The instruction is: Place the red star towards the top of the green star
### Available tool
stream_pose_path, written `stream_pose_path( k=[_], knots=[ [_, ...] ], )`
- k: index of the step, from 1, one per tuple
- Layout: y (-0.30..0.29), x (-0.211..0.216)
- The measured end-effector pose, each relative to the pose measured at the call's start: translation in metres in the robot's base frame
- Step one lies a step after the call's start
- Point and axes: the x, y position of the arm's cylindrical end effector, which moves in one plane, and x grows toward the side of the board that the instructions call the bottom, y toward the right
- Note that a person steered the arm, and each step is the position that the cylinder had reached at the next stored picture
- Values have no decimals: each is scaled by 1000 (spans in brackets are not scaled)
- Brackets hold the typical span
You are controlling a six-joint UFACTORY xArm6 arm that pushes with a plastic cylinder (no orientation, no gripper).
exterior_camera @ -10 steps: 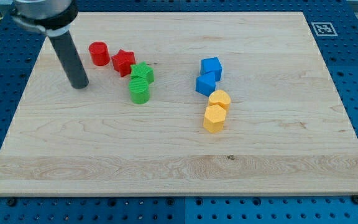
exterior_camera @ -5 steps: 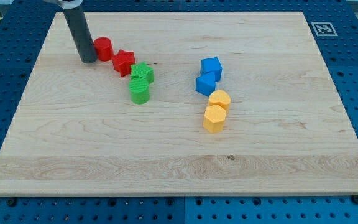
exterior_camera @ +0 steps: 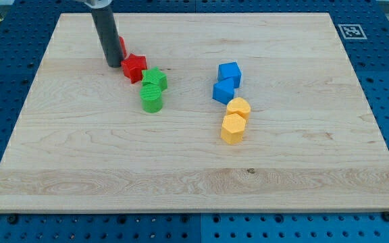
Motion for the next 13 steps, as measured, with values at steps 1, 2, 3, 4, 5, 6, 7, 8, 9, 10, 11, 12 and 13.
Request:
stream_pose_path(
  k=[1, 2, 3, 4, 5, 6, 7, 8, 9, 10, 11, 12, 13],
  knots=[
    [3, 1],
    [-3, 22],
    [-3, 40],
    [-3, 42],
    [-3, 55],
    [-3, 53],
    [-3, 38],
    [-2, 38],
    [-1, 49],
    [1, 48],
    [2, 32],
    [2, 23],
    [3, 17]
  ],
)
